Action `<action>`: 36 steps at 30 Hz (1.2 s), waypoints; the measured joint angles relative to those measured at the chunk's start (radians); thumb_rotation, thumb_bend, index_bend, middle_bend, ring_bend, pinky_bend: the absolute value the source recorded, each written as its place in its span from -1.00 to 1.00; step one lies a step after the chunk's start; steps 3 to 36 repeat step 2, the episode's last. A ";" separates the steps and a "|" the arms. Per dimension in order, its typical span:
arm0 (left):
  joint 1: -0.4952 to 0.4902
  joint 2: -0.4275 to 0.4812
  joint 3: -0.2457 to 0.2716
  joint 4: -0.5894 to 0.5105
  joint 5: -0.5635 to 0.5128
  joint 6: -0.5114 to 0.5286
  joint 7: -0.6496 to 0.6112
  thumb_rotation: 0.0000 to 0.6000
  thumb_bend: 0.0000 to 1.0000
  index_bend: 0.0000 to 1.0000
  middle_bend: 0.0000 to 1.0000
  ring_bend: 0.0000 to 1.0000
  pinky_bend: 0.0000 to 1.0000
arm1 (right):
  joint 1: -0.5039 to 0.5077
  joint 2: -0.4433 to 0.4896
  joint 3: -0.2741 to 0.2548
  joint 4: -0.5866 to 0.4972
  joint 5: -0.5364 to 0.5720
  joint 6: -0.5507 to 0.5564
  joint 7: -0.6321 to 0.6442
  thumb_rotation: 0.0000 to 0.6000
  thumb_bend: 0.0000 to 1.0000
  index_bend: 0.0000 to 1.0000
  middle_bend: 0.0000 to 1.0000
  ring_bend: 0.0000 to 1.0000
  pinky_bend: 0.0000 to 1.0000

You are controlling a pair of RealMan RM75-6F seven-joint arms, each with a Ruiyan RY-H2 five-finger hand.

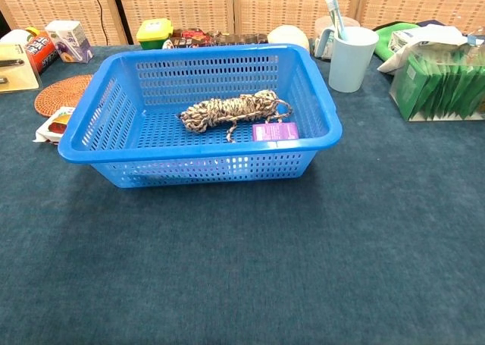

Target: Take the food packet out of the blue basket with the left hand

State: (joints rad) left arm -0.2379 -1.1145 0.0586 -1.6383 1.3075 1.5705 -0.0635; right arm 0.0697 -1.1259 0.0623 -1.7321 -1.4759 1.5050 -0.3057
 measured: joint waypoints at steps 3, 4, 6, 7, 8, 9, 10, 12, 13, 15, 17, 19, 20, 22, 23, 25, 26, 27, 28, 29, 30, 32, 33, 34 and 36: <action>0.043 -0.002 0.009 0.015 0.036 0.031 -0.024 1.00 -0.68 -1.00 -1.00 -1.00 -1.00 | -0.001 -0.003 0.000 0.001 -0.007 0.006 -0.001 1.00 -1.00 -1.00 -1.00 -1.00 -1.00; 0.043 -0.002 0.009 0.015 0.036 0.031 -0.024 1.00 -0.68 -1.00 -1.00 -1.00 -1.00 | -0.001 -0.003 0.000 0.001 -0.007 0.006 -0.001 1.00 -1.00 -1.00 -1.00 -1.00 -1.00; 0.043 -0.002 0.009 0.015 0.036 0.031 -0.024 1.00 -0.68 -1.00 -1.00 -1.00 -1.00 | -0.001 -0.003 0.000 0.001 -0.007 0.006 -0.001 1.00 -1.00 -1.00 -1.00 -1.00 -1.00; 0.043 -0.002 0.009 0.015 0.036 0.031 -0.024 1.00 -0.68 -1.00 -1.00 -1.00 -1.00 | -0.001 -0.003 0.000 0.001 -0.007 0.006 -0.001 1.00 -1.00 -1.00 -1.00 -1.00 -1.00; 0.043 -0.002 0.009 0.015 0.036 0.031 -0.024 1.00 -0.68 -1.00 -1.00 -1.00 -1.00 | -0.001 -0.003 0.000 0.001 -0.007 0.006 -0.001 1.00 -1.00 -1.00 -1.00 -1.00 -1.00; 0.043 -0.002 0.009 0.015 0.036 0.031 -0.024 1.00 -0.68 -1.00 -1.00 -1.00 -1.00 | -0.001 -0.003 0.000 0.001 -0.007 0.006 -0.001 1.00 -1.00 -1.00 -1.00 -1.00 -1.00; 0.043 -0.002 0.009 0.015 0.036 0.031 -0.024 1.00 -0.68 -1.00 -1.00 -1.00 -1.00 | -0.001 -0.003 0.000 0.001 -0.007 0.006 -0.001 1.00 -1.00 -1.00 -1.00 -1.00 -1.00; 0.043 -0.002 0.009 0.015 0.036 0.031 -0.024 1.00 -0.68 -1.00 -1.00 -1.00 -1.00 | -0.001 -0.003 0.000 0.001 -0.007 0.006 -0.001 1.00 -1.00 -1.00 -1.00 -1.00 -1.00; 0.043 -0.002 0.009 0.015 0.036 0.031 -0.024 1.00 -0.68 -1.00 -1.00 -1.00 -1.00 | -0.001 -0.003 0.000 0.001 -0.007 0.006 -0.001 1.00 -1.00 -1.00 -1.00 -1.00 -1.00; 0.043 -0.002 0.009 0.015 0.036 0.031 -0.024 1.00 -0.68 -1.00 -1.00 -1.00 -1.00 | -0.001 -0.003 0.000 0.001 -0.007 0.006 -0.001 1.00 -1.00 -1.00 -1.00 -1.00 -1.00; 0.043 -0.002 0.009 0.015 0.036 0.031 -0.024 1.00 -0.68 -1.00 -1.00 -1.00 -1.00 | -0.001 -0.003 0.000 0.001 -0.007 0.006 -0.001 1.00 -1.00 -1.00 -1.00 -1.00 -1.00; 0.043 -0.002 0.009 0.015 0.036 0.031 -0.024 1.00 -0.68 -1.00 -1.00 -1.00 -1.00 | -0.001 -0.003 0.000 0.001 -0.007 0.006 -0.001 1.00 -1.00 -1.00 -1.00 -1.00 -1.00; 0.043 -0.002 0.009 0.015 0.036 0.031 -0.024 1.00 -0.68 -1.00 -1.00 -1.00 -1.00 | -0.001 -0.003 0.000 0.001 -0.007 0.006 -0.001 1.00 -1.00 -1.00 -1.00 -1.00 -1.00; 0.043 -0.002 0.009 0.015 0.036 0.031 -0.024 1.00 -0.68 -1.00 -1.00 -1.00 -1.00 | -0.001 -0.003 0.000 0.001 -0.007 0.006 -0.001 1.00 -1.00 -1.00 -1.00 -1.00 -1.00; 0.043 -0.002 0.009 0.015 0.036 0.031 -0.024 1.00 -0.68 -1.00 -1.00 -1.00 -1.00 | -0.001 -0.003 0.000 0.001 -0.007 0.006 -0.001 1.00 -1.00 -1.00 -1.00 -1.00 -1.00; 0.043 -0.002 0.009 0.015 0.036 0.031 -0.024 1.00 -0.68 -1.00 -1.00 -1.00 -1.00 | -0.001 -0.003 0.000 0.001 -0.007 0.006 -0.001 1.00 -1.00 -1.00 -1.00 -1.00 -1.00; 0.043 -0.002 0.009 0.015 0.036 0.031 -0.024 1.00 -0.68 -1.00 -1.00 -1.00 -1.00 | -0.001 -0.003 0.000 0.001 -0.007 0.006 -0.001 1.00 -1.00 -1.00 -1.00 -1.00 -1.00; 0.043 -0.002 0.009 0.015 0.036 0.031 -0.024 1.00 -0.68 -1.00 -1.00 -1.00 -1.00 | -0.001 -0.003 0.000 0.001 -0.007 0.006 -0.001 1.00 -1.00 -1.00 -1.00 -1.00 -1.00; 0.043 -0.002 0.009 0.015 0.036 0.031 -0.024 1.00 -0.68 -1.00 -1.00 -1.00 -1.00 | -0.001 -0.003 0.000 0.001 -0.007 0.006 -0.001 1.00 -1.00 -1.00 -1.00 -1.00 -1.00; 0.043 -0.002 0.009 0.015 0.036 0.031 -0.024 1.00 -0.68 -1.00 -1.00 -1.00 -1.00 | -0.001 -0.003 0.000 0.001 -0.007 0.006 -0.001 1.00 -1.00 -1.00 -1.00 -1.00 -1.00; 0.043 -0.002 0.009 0.015 0.036 0.031 -0.024 1.00 -0.68 -1.00 -1.00 -1.00 -1.00 | -0.001 -0.003 0.000 0.001 -0.007 0.006 -0.001 1.00 -1.00 -1.00 -1.00 -1.00 -1.00; 0.043 -0.002 0.009 0.015 0.036 0.031 -0.024 1.00 -0.68 -1.00 -1.00 -1.00 -1.00 | -0.001 -0.003 0.000 0.001 -0.007 0.006 -0.001 1.00 -1.00 -1.00 -1.00 -1.00 -1.00; 0.043 -0.002 0.009 0.015 0.036 0.031 -0.024 1.00 -0.68 -1.00 -1.00 -1.00 -1.00 | -0.001 -0.003 0.000 0.001 -0.007 0.006 -0.001 1.00 -1.00 -1.00 -1.00 -1.00 -1.00; 0.043 -0.002 0.009 0.015 0.036 0.031 -0.024 1.00 -0.68 -1.00 -1.00 -1.00 -1.00 | -0.001 -0.003 0.000 0.001 -0.007 0.006 -0.001 1.00 -1.00 -1.00 -1.00 -1.00 -1.00; 0.043 -0.002 0.009 0.015 0.036 0.031 -0.024 1.00 -0.68 -1.00 -1.00 -1.00 -1.00 | -0.001 -0.003 0.000 0.001 -0.007 0.006 -0.001 1.00 -1.00 -1.00 -1.00 -1.00 -1.00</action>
